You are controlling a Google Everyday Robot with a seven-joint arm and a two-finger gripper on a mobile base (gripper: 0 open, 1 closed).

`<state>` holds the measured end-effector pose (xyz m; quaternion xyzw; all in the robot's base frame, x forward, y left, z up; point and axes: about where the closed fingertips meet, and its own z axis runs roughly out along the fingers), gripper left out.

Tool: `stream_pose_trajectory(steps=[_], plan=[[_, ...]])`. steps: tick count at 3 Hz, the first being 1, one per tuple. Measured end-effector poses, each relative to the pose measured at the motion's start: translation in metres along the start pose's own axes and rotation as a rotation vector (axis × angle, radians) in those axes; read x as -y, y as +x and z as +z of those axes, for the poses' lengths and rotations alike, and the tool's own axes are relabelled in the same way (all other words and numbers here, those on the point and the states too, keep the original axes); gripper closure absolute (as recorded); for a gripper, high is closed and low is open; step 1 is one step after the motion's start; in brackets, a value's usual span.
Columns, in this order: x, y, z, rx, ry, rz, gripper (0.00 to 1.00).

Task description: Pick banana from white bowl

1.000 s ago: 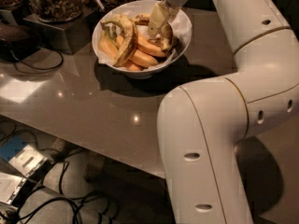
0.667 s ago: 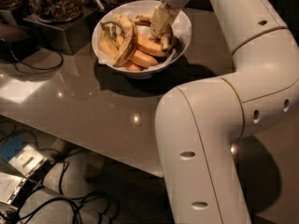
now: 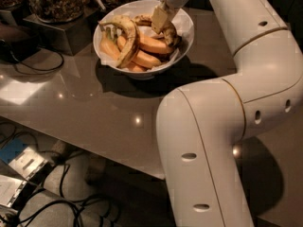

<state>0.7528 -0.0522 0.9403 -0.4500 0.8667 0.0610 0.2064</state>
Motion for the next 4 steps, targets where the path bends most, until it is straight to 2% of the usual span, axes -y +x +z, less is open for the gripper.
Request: stream_pose_trajectory(steps=[2, 3, 4], plan=[[-0.003, -0.001, -0.042, 0.074, 0.03, -0.051, 1.0], [-0.019, 0.003, -0.066, 0.101, 0.027, -0.09, 1.0], [-0.02, 0.003, -0.066, 0.101, 0.027, -0.09, 1.0]])
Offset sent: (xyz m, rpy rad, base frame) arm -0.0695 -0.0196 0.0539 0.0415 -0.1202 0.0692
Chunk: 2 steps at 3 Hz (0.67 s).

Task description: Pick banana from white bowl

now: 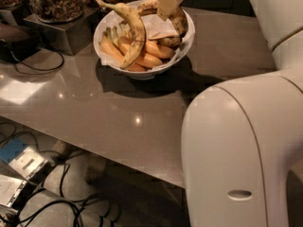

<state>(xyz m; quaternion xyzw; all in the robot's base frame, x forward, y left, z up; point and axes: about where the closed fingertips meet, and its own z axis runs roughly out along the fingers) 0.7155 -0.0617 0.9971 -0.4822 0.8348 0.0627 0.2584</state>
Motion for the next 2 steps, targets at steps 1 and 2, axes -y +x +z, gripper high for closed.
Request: stream_pose_trajectory(steps=[1, 2], plan=[[-0.001, -0.008, -0.014, 0.024, 0.017, -0.021, 1.0], [0.003, -0.017, -0.032, 0.047, 0.057, -0.006, 1.0]])
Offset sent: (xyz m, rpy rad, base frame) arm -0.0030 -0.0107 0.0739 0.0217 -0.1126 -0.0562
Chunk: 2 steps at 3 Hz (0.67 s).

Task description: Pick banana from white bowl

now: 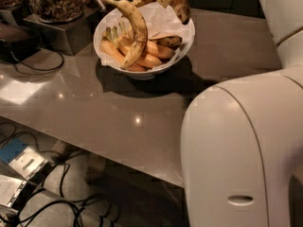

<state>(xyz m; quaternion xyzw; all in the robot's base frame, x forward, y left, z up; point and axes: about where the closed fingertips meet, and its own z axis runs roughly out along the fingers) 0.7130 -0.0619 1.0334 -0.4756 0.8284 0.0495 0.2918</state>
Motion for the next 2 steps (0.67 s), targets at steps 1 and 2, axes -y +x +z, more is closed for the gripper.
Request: stream_pose_trajectory(steps=[1, 2], plan=[[0.0058, -0.0099, -0.0136, 0.009, 0.044, 0.011, 1.0], [0.0139, -0.0143, -0.0221, 0.015, 0.08, 0.034, 1.0]])
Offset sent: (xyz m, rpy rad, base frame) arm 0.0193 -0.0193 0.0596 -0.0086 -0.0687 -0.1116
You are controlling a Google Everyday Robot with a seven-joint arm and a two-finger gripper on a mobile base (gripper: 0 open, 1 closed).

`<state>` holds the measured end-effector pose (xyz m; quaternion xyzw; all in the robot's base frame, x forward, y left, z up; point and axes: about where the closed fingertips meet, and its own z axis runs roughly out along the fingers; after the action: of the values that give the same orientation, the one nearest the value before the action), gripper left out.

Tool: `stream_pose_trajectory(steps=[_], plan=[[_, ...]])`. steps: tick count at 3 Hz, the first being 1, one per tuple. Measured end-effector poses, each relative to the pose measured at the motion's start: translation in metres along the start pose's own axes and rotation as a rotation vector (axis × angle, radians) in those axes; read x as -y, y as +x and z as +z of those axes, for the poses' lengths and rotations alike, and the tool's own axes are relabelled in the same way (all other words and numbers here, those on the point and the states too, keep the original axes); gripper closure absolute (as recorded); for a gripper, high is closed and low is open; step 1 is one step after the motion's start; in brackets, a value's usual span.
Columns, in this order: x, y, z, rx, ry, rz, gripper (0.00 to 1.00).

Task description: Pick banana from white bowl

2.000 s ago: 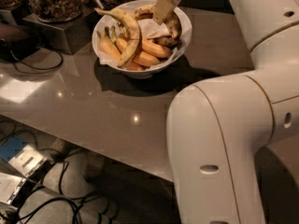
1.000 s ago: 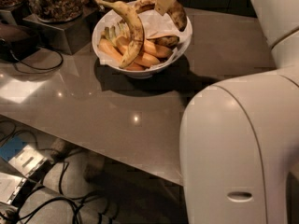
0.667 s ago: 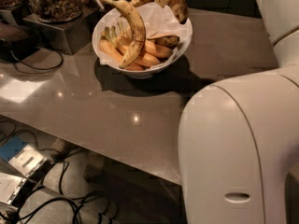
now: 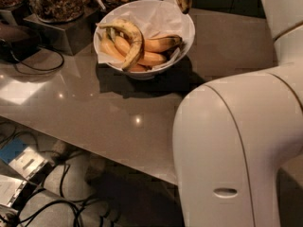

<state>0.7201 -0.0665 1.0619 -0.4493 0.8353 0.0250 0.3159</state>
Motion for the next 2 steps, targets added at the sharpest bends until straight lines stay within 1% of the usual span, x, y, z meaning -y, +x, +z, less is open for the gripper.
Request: stream_pose_trajectory(steps=[1, 2], plan=[[0.0, 0.002, 0.006, -0.007, -0.004, -0.009, 1.0], [0.003, 0.024, -0.01, -0.006, 0.004, 0.018, 1.0]])
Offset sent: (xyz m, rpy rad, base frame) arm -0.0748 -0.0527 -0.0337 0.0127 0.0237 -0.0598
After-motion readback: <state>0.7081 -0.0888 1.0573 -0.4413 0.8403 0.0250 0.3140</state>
